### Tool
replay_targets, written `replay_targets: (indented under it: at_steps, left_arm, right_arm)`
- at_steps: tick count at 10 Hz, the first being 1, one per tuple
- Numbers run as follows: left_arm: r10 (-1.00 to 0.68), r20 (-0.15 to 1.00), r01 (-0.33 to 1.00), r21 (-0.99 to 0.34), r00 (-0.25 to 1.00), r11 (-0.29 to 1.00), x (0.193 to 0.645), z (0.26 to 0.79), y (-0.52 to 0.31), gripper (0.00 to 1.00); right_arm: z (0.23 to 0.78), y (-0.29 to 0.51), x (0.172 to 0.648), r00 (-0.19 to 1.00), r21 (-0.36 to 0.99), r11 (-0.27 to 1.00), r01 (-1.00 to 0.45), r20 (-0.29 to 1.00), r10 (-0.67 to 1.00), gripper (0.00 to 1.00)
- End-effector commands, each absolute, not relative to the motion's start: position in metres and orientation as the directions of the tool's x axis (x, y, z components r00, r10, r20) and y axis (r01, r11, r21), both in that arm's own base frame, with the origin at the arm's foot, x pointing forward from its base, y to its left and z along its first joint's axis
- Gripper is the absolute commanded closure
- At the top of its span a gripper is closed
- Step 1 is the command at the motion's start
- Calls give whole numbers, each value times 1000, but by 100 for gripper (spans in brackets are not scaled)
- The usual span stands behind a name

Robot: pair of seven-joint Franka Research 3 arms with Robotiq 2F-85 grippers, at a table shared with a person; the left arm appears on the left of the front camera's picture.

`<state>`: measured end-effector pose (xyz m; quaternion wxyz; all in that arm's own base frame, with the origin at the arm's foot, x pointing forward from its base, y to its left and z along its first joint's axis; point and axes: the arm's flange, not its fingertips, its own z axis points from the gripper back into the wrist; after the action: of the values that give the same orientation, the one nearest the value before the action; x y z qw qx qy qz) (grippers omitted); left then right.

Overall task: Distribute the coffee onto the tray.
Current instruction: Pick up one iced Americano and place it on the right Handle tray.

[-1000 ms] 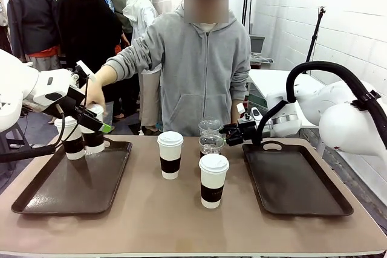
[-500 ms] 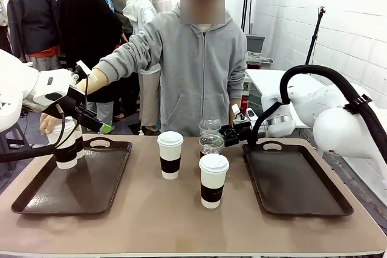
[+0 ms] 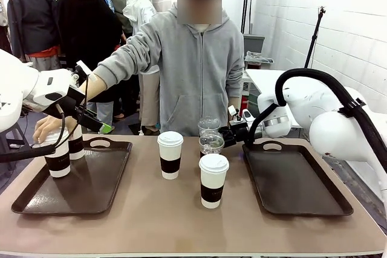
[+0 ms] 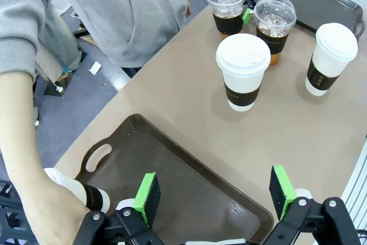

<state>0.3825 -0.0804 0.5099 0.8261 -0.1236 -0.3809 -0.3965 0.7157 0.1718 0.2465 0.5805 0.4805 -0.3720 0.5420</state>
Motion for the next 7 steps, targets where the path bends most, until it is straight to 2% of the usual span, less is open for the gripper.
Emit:
replay_targets:
  at_steps: [1, 2, 7]
  left_arm:
    - [-561, 730, 752, 98, 391, 652, 384, 508, -79, 0]
    - [-561, 730, 752, 98, 391, 652, 384, 508, -79, 0]
    - [-561, 730, 752, 98, 391, 652, 384, 508, -79, 0]
  right_arm:
    - [248, 174, 728, 166, 185, -40, -982, 944, 286, 18]
    - [248, 172, 727, 156, 172, -32, -985, 948, 276, 38]
    - [266, 165, 725, 129, 143, -32, -989, 952, 278, 38]
